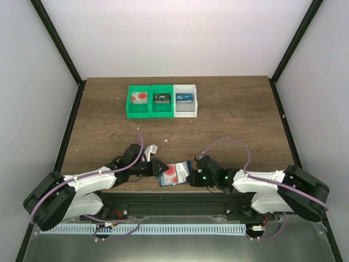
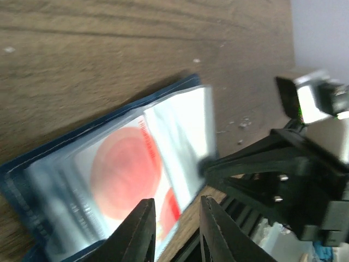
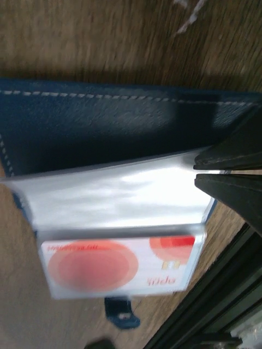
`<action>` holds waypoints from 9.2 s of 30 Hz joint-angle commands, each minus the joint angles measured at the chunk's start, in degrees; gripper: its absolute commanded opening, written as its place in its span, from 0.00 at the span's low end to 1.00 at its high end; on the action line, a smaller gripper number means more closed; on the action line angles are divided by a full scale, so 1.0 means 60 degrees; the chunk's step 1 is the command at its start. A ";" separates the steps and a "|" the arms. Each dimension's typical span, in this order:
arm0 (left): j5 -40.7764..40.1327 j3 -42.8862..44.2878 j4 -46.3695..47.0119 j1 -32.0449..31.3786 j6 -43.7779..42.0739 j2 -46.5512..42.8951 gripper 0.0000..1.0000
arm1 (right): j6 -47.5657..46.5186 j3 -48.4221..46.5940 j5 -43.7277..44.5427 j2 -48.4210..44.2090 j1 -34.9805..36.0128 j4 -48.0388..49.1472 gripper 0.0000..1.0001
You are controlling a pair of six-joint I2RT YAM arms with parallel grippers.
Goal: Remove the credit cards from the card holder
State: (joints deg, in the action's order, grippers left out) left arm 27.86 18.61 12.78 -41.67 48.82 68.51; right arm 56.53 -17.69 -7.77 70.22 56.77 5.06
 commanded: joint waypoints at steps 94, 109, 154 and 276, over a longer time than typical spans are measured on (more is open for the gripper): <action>-0.0637 -0.0454 -0.0369 0.0006 -0.0973 0.0483 0.29 | -0.0412 0.0590 -0.0913 -0.1494 -0.1611 0.0791 0.00; 0.0858 -0.0979 0.2424 -0.0342 0.1926 -0.1470 0.72 | 0.1028 0.0847 -0.1404 -0.3776 -0.1611 0.1499 0.00; 0.4752 0.0310 -0.0763 -0.0578 -0.0985 -0.3344 0.00 | -0.5343 -0.4821 -0.3738 -0.4002 -0.1640 -0.6435 0.44; 0.2237 0.9773 -0.4314 0.7400 -0.3344 0.6090 0.00 | 0.0020 -0.1322 0.0639 -0.7751 -0.1640 -0.1442 1.00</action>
State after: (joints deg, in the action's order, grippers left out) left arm 41.43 70.67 -8.29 2.59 31.94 100.73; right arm 58.06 -23.66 -5.85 24.77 47.05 -1.02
